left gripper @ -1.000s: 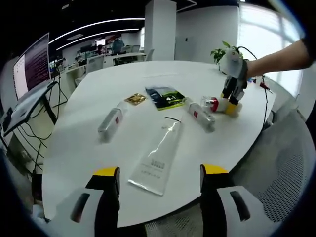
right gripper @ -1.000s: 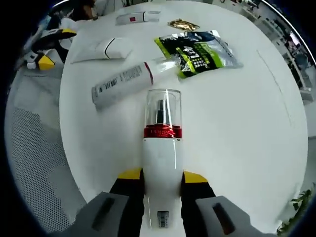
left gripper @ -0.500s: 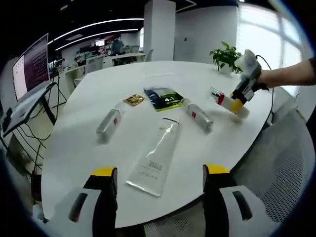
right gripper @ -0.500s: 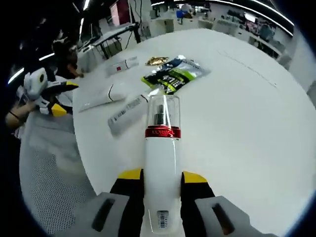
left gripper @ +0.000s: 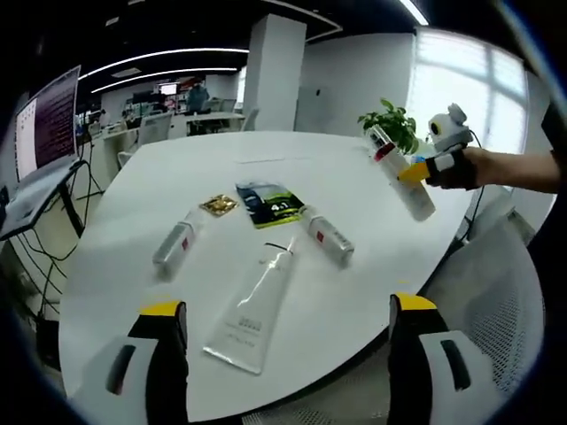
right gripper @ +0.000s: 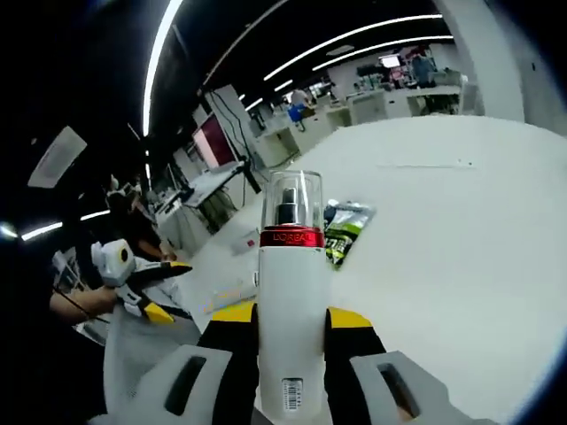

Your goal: Arrange the skincare products in the storage area until every visible bottle or jar stands upright without overlapping.

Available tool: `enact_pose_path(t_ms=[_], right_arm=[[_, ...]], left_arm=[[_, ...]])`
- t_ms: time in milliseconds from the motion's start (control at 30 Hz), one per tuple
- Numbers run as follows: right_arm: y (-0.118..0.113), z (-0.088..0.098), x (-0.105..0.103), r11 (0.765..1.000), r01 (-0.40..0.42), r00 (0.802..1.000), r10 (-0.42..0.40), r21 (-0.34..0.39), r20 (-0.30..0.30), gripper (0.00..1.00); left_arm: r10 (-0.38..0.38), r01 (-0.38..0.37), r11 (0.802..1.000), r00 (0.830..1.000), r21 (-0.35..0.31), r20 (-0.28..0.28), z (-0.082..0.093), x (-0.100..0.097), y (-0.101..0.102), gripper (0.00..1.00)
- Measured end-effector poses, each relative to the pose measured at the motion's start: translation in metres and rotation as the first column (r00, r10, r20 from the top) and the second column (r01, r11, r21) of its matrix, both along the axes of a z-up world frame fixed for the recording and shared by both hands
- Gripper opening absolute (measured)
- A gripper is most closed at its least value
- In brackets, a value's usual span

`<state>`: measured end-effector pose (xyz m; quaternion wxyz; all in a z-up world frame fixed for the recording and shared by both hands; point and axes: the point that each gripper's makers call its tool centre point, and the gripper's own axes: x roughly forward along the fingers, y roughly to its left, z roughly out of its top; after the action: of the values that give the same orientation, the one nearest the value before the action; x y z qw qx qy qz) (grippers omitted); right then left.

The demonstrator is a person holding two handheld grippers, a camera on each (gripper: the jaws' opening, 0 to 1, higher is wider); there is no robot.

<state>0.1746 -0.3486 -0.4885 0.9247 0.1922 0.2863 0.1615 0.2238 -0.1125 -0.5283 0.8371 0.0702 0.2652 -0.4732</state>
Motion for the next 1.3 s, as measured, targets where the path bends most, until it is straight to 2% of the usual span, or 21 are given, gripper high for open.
enact_pose_path(t_ms=[167, 200, 333, 367, 400, 433, 500, 533, 633, 733, 767, 800, 833, 867, 933, 1000, 1167, 1300], right_arm=[[0.008, 0.023, 0.002, 0.999, 0.000, 0.994, 0.005, -0.046, 0.105, 0.18], [0.008, 0.023, 0.003, 0.999, 0.004, 0.995, 0.000, -0.043, 0.103, 0.18], [0.014, 0.038, 0.004, 0.998, 0.019, 0.983, -0.009, -0.055, 0.186, 0.18], [0.019, 0.044, 0.003, 0.999, 0.011, 0.977, 0.001, -0.053, 0.215, 0.18], [0.022, 0.048, 0.003, 0.998, 0.005, 0.973, 0.008, -0.057, 0.232, 0.18], [0.025, 0.052, 0.003, 0.998, 0.006, 0.969, 0.010, -0.064, 0.245, 0.18], [0.028, 0.060, 0.005, 0.997, 0.007, 0.962, 0.015, -0.079, 0.274, 0.18], [0.030, 0.065, 0.006, 0.997, 0.008, 0.958, 0.015, -0.080, 0.285, 0.18], [0.043, 0.079, 0.008, 0.997, -0.004, 0.944, 0.030, -0.081, 0.328, 0.18], [0.055, 0.090, 0.010, 0.996, -0.020, 0.933, 0.050, -0.089, 0.356, 0.18], [0.059, 0.093, 0.010, 0.996, -0.024, 0.930, 0.055, -0.091, 0.364, 0.18], [0.063, 0.096, 0.010, 0.995, -0.027, 0.926, 0.059, -0.092, 0.373, 0.18], [0.068, 0.099, 0.010, 0.995, -0.031, 0.923, 0.065, -0.094, 0.380, 0.18], [0.072, 0.101, 0.009, 0.995, -0.033, 0.920, 0.067, -0.094, 0.387, 0.18], [0.078, 0.106, 0.009, 0.995, -0.038, 0.912, 0.073, -0.094, 0.403, 0.18], [0.085, 0.109, 0.009, 0.994, -0.045, 0.907, 0.082, -0.098, 0.413, 0.18], [0.096, 0.115, 0.006, 0.990, -0.055, 0.899, 0.106, -0.132, 0.426, 0.18], [0.102, 0.122, 0.004, 0.986, -0.046, 0.890, 0.113, -0.159, 0.442, 0.18]], left_arm=[[0.019, -0.019, 0.997, 1.000, -0.072, -0.013, 0.022, -0.001, -0.007, 0.93], [0.019, -0.019, 0.997, 1.000, -0.076, -0.008, 0.026, -0.002, -0.008, 0.94], [0.012, -0.012, 0.998, 1.000, -0.068, 0.002, 0.033, -0.007, -0.015, 0.99], [0.022, -0.020, 0.997, 0.999, -0.074, 0.026, 0.037, -0.004, -0.015, 0.99], [0.025, -0.023, 0.996, 0.999, -0.090, 0.024, 0.041, -0.005, -0.015, 0.99], [0.035, -0.035, 0.990, 0.999, -0.138, -0.002, 0.049, -0.006, -0.019, 0.99], [0.042, -0.050, 0.983, 0.998, -0.177, -0.044, 0.061, -0.008, -0.022, 0.99], [0.041, -0.049, 0.981, 0.998, -0.190, -0.042, 0.065, -0.008, -0.023, 0.99], [0.033, -0.036, 0.974, 0.999, -0.225, -0.020, 0.084, -0.009, -0.029, 0.99], [0.005, -0.005, 0.974, 1.000, -0.225, 0.000, 0.098, -0.012, -0.038, 0.99], [-0.009, 0.014, 0.974, 1.000, -0.227, 0.020, 0.107, -0.013, -0.044, 0.99], [-0.030, 0.038, 0.980, 0.999, -0.194, 0.043, 0.112, -0.015, -0.046, 0.99], [-0.055, 0.071, 0.980, 0.995, -0.185, 0.086, 0.121, -0.016, -0.052, 0.99], [-0.082, 0.106, 0.973, 0.989, -0.203, 0.122, 0.135, -0.020, -0.061, 0.99], [-0.096, 0.127, 0.951, 0.988, -0.281, 0.123, 0.154, -0.025, -0.075, 0.99], [-0.096, 0.121, 0.937, 0.991, -0.327, 0.091, 0.163, -0.027, -0.081, 0.99], [-0.111, 0.117, 0.911, 0.993, -0.394, 0.039, 0.176, -0.034, -0.093, 0.99], [-0.121, 0.122, 0.899, 0.992, -0.421, 0.029, 0.185, -0.038, -0.101, 0.99]])
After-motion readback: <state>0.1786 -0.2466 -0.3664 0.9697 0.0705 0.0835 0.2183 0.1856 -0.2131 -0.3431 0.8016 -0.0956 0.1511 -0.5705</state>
